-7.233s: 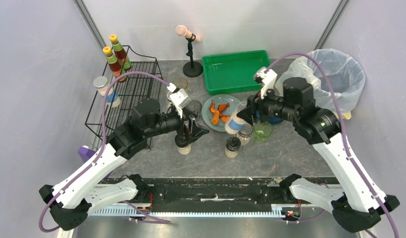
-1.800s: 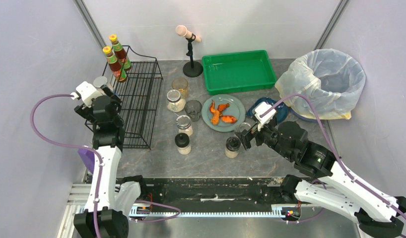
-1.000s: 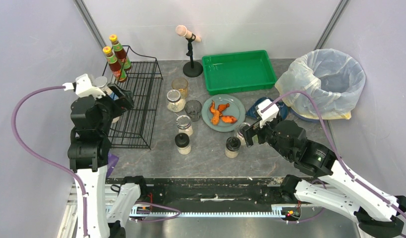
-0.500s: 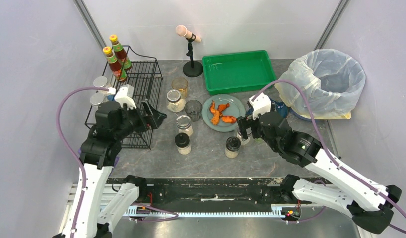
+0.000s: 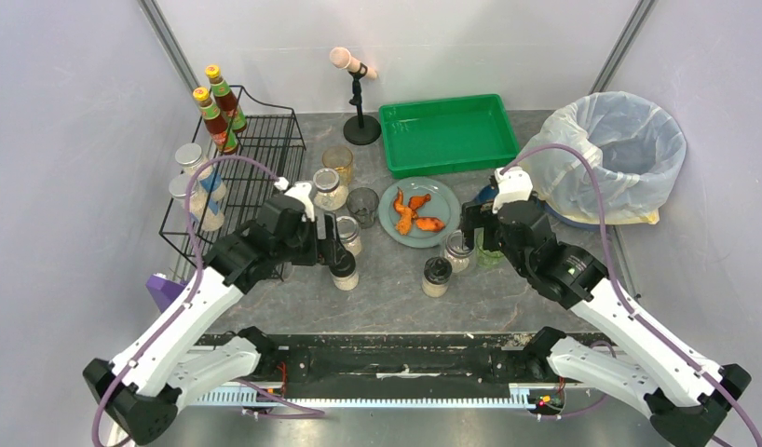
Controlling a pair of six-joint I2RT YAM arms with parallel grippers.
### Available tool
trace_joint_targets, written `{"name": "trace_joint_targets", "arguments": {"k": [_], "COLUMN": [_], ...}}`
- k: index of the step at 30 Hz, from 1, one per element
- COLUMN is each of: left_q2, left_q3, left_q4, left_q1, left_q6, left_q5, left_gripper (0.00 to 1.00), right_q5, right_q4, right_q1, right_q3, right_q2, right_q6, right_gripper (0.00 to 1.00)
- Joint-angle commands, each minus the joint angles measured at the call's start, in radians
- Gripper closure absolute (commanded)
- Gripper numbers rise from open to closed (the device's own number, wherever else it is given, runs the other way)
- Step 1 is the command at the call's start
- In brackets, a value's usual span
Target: Clear the kitchen counter
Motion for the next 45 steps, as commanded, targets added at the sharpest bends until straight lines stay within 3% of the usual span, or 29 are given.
{"name": "trace_joint_targets", "arguments": {"k": [1, 10, 18, 26, 32, 37, 42, 45], "left_q2": [0.058, 0.215, 0.338, 0.406, 0.381, 0.348, 0.301, 0.335], "left_q3": [-0.019, -0.052, -0.073, -0.088, -0.075, 0.013, 0.193, 0.362], "left_q4": [0.016, 0.092, 0.170, 0.184, 0.134, 0.015, -0.166, -0.285], "left_q1": [-0.088, -0.264, -0.275, -0.290, -0.298, -0.298, -0.298, -0.293], "left_q6": [-0.037, -0.140, -0.204, -0.255, -0.280, -0.277, -0.259, -0.224], "left_q5": [-0.171, -0.368, -0.442, -0.408, -0.408, -0.397, -0.390, -0.394], "left_gripper": [0.07, 0.07, 0.09, 0.16, 0.31, 0.52, 0.71, 0.75], "right_q5": [0.049, 0.083, 0.076, 0.090, 0.104, 0.088, 0.039, 0.006], "right_q4": [0.041, 0.118, 0.133, 0.151, 0.165, 0.175, 0.185, 0.194], "right_q1": [-0.012, -0.019, -0.019, -0.021, -0.022, -0.021, -0.021, -0.021], "right_q3": [-0.021, -0.045, -0.056, -0.052, -0.062, -0.066, -0.075, -0.090], "right_q2": [-0.044, -0.081, -0.098, -0.104, -0.122, -0.130, -0.152, -0.166], "right_q6": [0.039, -0.038, -0.100, -0.163, -0.197, -0.213, -0.223, -0.230], "right_gripper": [0.02, 0.02, 0.02, 0.02, 0.02, 0.02, 0.02, 0.02]}}
